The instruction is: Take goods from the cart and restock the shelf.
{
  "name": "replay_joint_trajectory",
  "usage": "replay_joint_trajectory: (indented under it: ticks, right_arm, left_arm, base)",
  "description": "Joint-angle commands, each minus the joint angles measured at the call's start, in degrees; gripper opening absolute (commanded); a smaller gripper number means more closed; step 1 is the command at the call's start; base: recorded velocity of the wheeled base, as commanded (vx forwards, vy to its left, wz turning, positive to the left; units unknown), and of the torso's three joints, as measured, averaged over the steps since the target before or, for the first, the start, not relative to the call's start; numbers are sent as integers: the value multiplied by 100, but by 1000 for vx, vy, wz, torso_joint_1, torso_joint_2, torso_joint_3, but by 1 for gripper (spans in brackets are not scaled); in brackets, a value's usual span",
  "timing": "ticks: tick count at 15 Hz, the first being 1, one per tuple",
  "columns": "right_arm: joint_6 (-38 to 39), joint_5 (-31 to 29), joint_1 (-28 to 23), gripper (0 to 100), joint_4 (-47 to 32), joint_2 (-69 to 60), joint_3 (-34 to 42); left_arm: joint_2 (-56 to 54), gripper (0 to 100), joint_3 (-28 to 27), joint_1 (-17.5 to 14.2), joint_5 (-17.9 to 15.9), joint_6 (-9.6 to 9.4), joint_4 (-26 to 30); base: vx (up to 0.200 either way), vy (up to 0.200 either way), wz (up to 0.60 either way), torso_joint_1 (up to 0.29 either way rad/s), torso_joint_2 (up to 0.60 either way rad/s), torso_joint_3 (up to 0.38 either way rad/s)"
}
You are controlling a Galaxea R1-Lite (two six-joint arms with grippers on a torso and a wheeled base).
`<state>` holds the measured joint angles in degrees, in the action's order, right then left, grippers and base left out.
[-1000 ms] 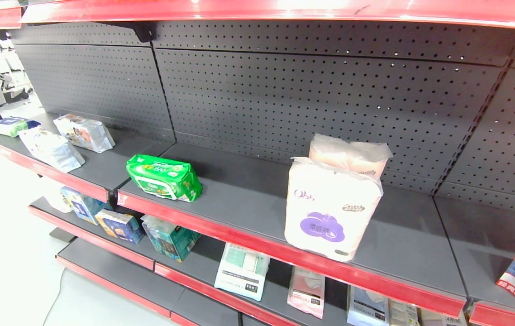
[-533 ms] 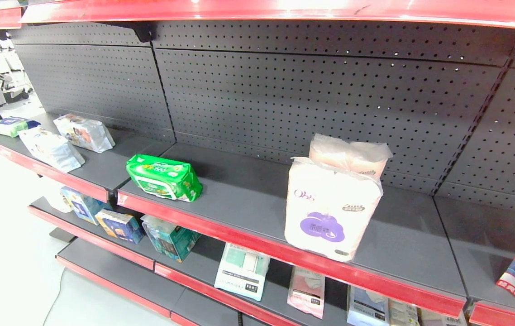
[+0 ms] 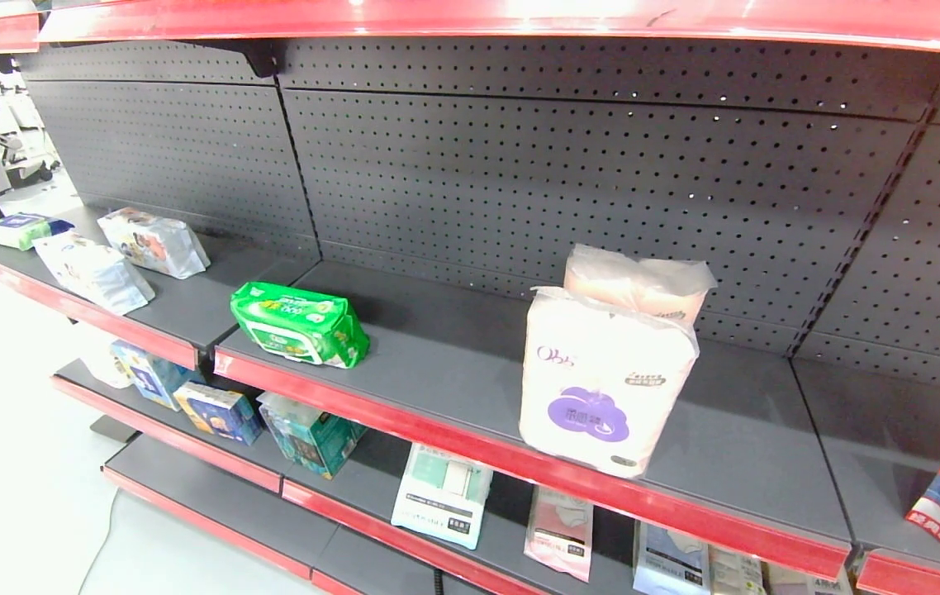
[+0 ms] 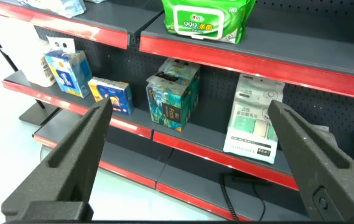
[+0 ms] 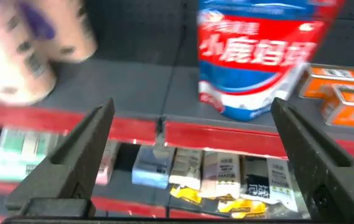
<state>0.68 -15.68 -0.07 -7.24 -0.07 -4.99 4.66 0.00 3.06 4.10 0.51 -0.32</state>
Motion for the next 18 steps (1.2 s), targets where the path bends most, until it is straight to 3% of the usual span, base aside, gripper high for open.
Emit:
replay_joint_trajectory:
  ticks: [1, 8, 11, 13, 16, 18]
  right_arm:
    - [11, -287, -1, 100, 126, 7, 86]
    - [90, -366, -1, 100, 162, 7, 94]
    - [459, -348, -1, 100, 223, 7, 129]
    - [503, 311, -1, 100, 232, 7, 138]
    - [-235, 1779, -1, 100, 504, 7, 270]
    - [-323, 2157, -1, 100, 803, 7, 332]
  left_arm:
    - [9, 100, 0, 2, 3, 2, -3]
    - [9, 100, 0, 2, 3, 2, -3]
    - [9, 100, 0, 2, 3, 2, -3]
    - [9, 100, 0, 2, 3, 2, -3]
    - [9, 100, 0, 2, -32, -113, -3]
    - [9, 100, 0, 2, -49, -130, -3]
  base:
    - [0, 0, 0, 0, 0, 0]
    - [0, 0, 0, 0, 0, 0]
    - [0, 0, 0, 0, 0, 0]
    - [0, 0, 0, 0, 0, 0]
    - [0, 0, 0, 0, 0, 0]
    - [0, 0, 0, 0, 0, 0]
